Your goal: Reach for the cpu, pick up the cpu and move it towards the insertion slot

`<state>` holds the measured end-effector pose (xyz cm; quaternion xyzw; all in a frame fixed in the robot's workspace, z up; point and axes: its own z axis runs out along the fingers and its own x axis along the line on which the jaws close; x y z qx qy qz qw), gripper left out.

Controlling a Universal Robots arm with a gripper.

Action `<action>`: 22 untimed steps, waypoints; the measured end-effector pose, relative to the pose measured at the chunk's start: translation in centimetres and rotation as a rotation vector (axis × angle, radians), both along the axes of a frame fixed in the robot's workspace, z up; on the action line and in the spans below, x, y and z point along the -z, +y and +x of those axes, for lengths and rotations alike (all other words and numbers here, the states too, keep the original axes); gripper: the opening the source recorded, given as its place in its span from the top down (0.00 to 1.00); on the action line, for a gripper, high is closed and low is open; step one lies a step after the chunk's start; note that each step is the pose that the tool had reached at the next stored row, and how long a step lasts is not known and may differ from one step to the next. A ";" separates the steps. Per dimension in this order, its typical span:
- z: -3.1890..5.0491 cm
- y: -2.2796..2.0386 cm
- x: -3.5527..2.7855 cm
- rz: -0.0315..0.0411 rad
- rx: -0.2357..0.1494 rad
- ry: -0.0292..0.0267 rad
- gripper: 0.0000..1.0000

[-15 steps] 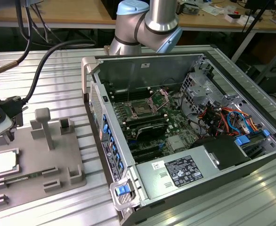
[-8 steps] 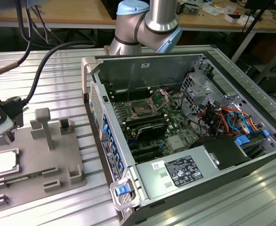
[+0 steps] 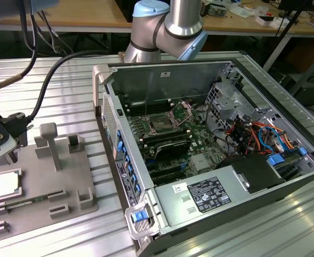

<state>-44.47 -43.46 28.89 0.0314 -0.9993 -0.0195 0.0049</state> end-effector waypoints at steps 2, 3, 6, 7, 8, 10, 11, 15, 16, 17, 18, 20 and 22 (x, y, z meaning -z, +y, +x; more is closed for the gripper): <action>-0.01 -0.03 0.19 0.0007 0.000 0.0001 0.32; -0.02 -0.04 0.26 0.0018 0.000 0.0001 0.32; -0.01 -0.05 0.28 0.0030 0.000 0.0000 0.32; -0.01 -0.05 0.28 0.0032 0.000 0.0000 0.32; -0.02 -0.05 0.28 0.0032 0.000 0.0001 0.32; -0.02 -0.05 0.28 0.0033 0.000 0.0000 0.32; -0.02 -0.05 0.28 0.0032 0.000 0.0000 0.32; -0.01 -0.05 0.28 0.0034 0.000 0.0000 0.32; -0.02 -0.05 0.28 0.0034 0.000 0.0000 0.32; -0.01 -0.05 0.28 0.0034 0.000 0.0000 0.32; -0.02 -0.05 0.30 0.0035 0.000 0.0000 0.32; -0.04 -0.06 0.50 0.0036 0.000 0.0000 0.32; -0.09 -0.04 0.78 0.0036 0.000 -0.0001 0.32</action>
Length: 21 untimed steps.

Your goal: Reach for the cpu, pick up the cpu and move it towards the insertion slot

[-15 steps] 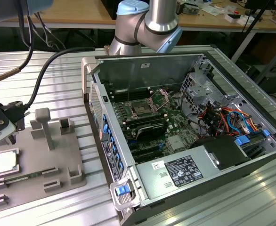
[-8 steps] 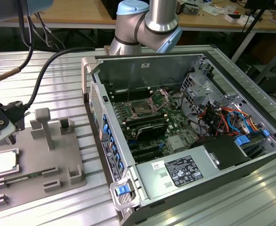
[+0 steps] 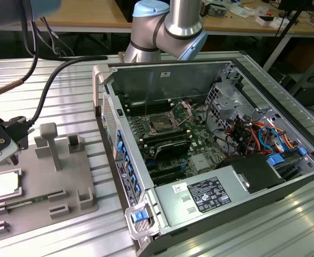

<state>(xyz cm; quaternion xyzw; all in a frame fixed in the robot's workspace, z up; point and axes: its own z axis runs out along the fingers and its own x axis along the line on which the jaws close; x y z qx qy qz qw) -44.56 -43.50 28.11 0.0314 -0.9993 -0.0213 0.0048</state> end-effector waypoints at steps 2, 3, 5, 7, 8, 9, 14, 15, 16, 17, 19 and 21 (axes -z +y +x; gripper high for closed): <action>-0.10 0.13 0.65 0.0000 0.000 0.0000 0.31; -0.18 0.17 0.94 0.0000 0.000 0.0000 0.25; -0.26 0.20 1.35 -0.0001 0.000 0.0001 0.25; -0.32 0.22 1.88 -0.0001 0.000 0.0002 0.25; -0.34 0.22 2.07 0.0000 0.000 0.0001 0.25; -0.38 0.22 2.35 0.0000 0.000 0.0001 0.25; -0.46 0.22 2.85 -0.0002 0.000 0.0003 0.25; -0.45 0.23 2.88 -0.0001 0.000 0.0002 0.25; -0.45 0.23 2.90 -0.0001 0.000 0.0002 0.25; -0.45 0.23 2.91 -0.0001 0.000 0.0001 0.25; -0.46 0.23 2.91 0.0000 0.000 0.0001 0.25; -0.45 0.23 2.92 -0.0001 0.000 0.0002 0.25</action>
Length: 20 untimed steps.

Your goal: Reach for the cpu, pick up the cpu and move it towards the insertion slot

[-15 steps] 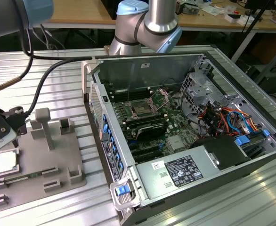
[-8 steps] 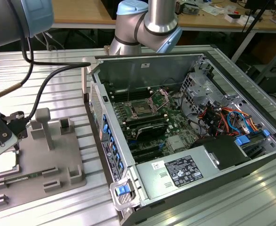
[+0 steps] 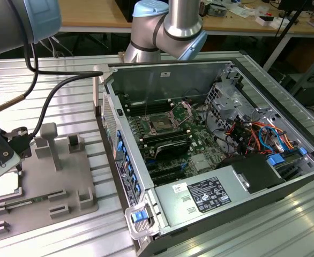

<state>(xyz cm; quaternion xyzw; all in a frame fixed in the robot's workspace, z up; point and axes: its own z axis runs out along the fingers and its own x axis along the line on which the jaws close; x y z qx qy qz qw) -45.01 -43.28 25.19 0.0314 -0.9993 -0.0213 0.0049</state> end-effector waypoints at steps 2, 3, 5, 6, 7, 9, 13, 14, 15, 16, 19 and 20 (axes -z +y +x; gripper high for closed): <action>0.00 0.00 0.02 0.0001 0.000 -0.0001 0.25; 0.01 0.03 0.06 0.0002 0.000 -0.0004 0.25; 0.00 0.16 0.16 0.0000 0.000 -0.0002 0.25; 0.00 0.18 0.21 0.0000 0.000 -0.0001 0.25; 0.00 0.24 0.31 -0.0001 0.000 0.0001 0.25; 0.01 0.28 0.65 0.0001 0.000 -0.0001 0.25; 0.00 0.30 1.73 0.0000 0.000 -0.0001 0.25; -0.05 0.41 2.95 0.0000 0.018 -0.0001 0.25; -0.06 0.62 3.60 -0.0001 0.022 0.0000 0.25; -0.08 0.73 4.11 -0.0003 0.025 0.0002 0.25; -0.08 0.74 4.12 -0.0002 0.025 0.0000 0.25; -0.08 0.74 4.13 -0.0003 0.025 0.0000 0.25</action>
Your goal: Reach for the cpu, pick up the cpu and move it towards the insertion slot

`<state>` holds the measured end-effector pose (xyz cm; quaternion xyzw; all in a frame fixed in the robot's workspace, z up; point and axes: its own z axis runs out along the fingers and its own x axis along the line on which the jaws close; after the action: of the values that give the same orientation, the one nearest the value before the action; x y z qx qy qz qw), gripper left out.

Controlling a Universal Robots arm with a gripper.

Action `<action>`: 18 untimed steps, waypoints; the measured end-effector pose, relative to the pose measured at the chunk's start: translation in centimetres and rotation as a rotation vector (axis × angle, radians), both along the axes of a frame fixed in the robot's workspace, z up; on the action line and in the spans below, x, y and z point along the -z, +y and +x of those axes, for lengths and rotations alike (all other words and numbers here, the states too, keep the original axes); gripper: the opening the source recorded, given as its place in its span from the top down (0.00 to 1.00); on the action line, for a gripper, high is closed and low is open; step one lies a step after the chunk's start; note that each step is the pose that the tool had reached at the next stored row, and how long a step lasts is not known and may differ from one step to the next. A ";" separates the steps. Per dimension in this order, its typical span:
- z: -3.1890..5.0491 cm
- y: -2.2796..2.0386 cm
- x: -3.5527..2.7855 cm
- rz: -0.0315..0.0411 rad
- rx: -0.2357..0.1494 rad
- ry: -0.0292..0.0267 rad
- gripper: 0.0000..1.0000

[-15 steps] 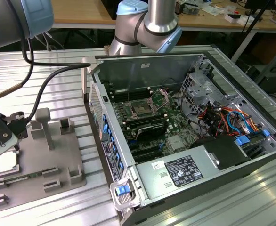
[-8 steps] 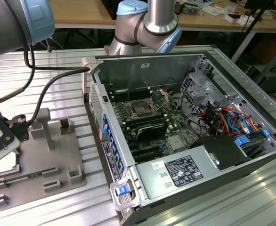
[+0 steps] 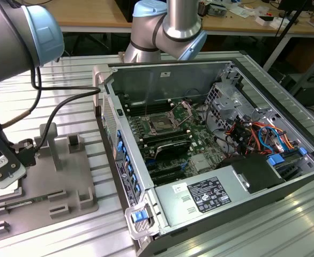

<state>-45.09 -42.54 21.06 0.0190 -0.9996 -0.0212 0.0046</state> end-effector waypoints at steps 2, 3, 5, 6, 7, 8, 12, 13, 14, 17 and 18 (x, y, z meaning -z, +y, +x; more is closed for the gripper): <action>0.00 0.00 0.01 -0.0004 0.000 0.0000 0.25; 0.01 0.00 0.08 -0.0003 0.000 -0.0003 0.25; 0.00 0.00 0.30 -0.0009 0.000 0.0018 0.25; 0.00 0.00 0.42 -0.0015 0.000 0.0030 0.25; -0.03 0.00 0.71 -0.0020 0.000 0.0062 0.25; -0.05 0.00 0.84 -0.0021 0.000 0.0080 0.25; -0.07 0.01 1.50 -0.0034 0.001 0.0134 0.25; -0.07 0.01 1.60 -0.0036 0.001 0.0140 0.25; -0.07 0.00 1.67 -0.0038 0.001 0.0143 0.25; -0.07 0.01 1.91 -0.0037 0.001 0.0149 0.25; -0.07 0.00 2.08 -0.0038 0.001 0.0162 0.25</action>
<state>-45.16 -42.54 18.98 0.0186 -0.9996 -0.0194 0.0127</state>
